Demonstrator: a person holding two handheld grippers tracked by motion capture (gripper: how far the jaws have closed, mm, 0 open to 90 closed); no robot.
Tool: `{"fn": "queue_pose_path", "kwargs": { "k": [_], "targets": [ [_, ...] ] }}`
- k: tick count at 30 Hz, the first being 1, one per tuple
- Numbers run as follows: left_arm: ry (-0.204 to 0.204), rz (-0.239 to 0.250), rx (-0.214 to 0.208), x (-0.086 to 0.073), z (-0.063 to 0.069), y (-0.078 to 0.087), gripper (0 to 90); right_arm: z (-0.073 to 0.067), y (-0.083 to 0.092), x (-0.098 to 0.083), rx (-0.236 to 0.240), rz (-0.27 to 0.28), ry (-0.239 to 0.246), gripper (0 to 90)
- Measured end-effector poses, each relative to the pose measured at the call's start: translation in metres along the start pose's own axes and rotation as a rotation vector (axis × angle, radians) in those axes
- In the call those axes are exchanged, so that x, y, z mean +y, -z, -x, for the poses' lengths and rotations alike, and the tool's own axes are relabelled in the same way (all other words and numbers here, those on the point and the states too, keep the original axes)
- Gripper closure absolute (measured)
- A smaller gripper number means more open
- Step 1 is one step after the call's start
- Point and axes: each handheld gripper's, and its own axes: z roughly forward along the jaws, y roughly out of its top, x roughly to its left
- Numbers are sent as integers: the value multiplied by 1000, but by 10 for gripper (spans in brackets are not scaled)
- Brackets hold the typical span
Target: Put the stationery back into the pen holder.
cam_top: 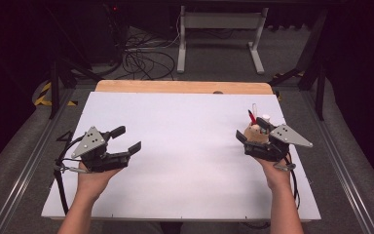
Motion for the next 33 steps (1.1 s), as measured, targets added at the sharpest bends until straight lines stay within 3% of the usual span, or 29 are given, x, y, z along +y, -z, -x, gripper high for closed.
{"fn": "queue_pose_path", "kwargs": {
  "k": [16,33],
  "targets": [
    [1,7,11,0,-4,7,201,-11,5,15,48,20,-24,45],
    [5,13,10,0,-8,12,172,-11,16,27,155,57,-56,2]
  ]
}}
